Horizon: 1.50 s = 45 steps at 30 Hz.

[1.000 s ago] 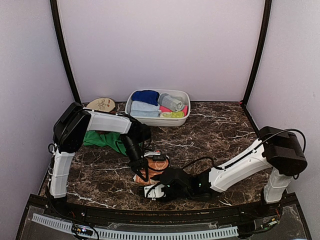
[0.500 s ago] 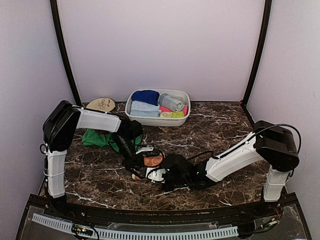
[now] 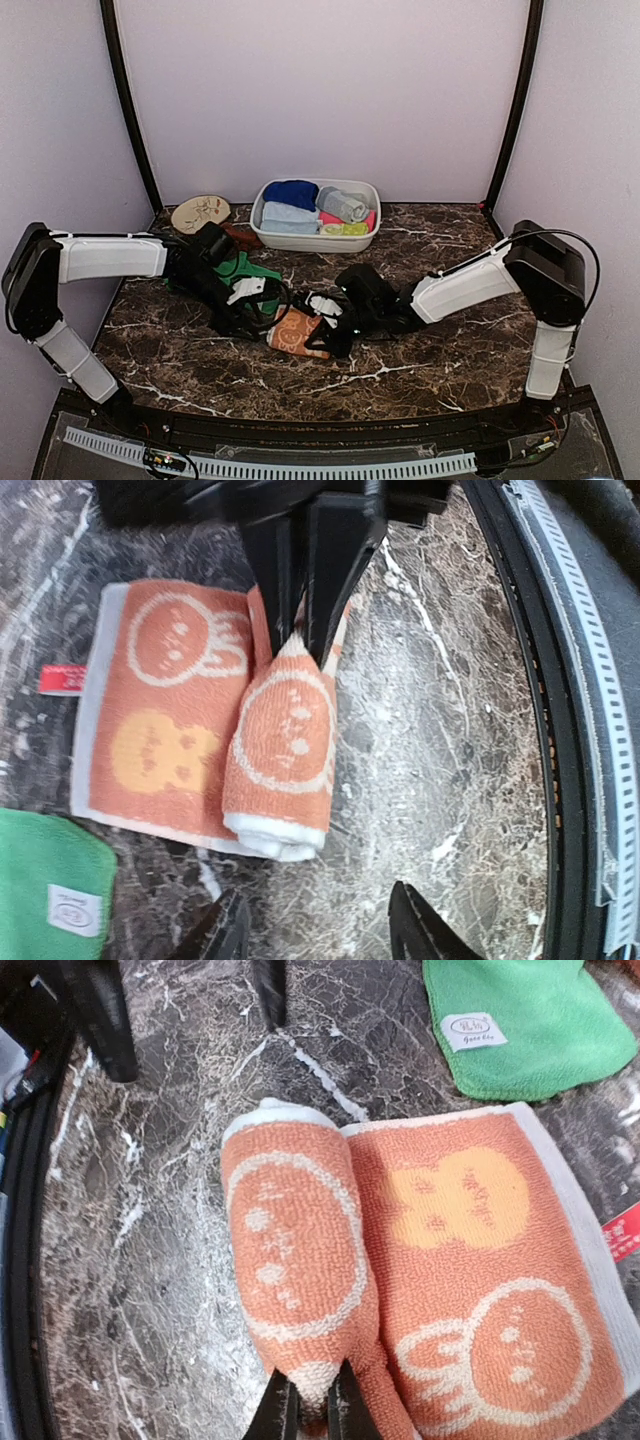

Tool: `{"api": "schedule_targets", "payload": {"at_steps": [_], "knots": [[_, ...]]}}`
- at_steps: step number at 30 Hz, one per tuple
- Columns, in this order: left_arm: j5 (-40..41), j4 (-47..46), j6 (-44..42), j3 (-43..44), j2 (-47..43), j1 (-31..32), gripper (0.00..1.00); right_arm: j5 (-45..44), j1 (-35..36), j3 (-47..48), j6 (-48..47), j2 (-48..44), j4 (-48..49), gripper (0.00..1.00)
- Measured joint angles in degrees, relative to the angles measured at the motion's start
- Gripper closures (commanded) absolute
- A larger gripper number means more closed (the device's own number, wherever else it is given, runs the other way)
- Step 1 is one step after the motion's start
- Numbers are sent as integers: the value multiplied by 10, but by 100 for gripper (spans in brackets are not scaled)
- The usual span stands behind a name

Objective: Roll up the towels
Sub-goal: Roll the towel at the center of the board.

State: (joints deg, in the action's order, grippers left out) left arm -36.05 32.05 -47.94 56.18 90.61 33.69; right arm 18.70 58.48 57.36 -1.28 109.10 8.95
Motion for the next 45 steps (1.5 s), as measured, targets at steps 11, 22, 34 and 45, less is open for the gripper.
{"api": "schedule_targets", "payload": {"at_steps": [11,22,34,45], "knots": [[75,-60,-21,-14,-16,94,52,246,-68,166,152,132,-110,100],[165,-116,-52,2,49,121,57,330,-91,167,266,147,-114,100],[143,-113,-18,42,106,110,100,299,-101,122,323,113,-77,60],[24,-33,27,114,171,77,100,25,-109,19,240,-78,-96,0]]}}
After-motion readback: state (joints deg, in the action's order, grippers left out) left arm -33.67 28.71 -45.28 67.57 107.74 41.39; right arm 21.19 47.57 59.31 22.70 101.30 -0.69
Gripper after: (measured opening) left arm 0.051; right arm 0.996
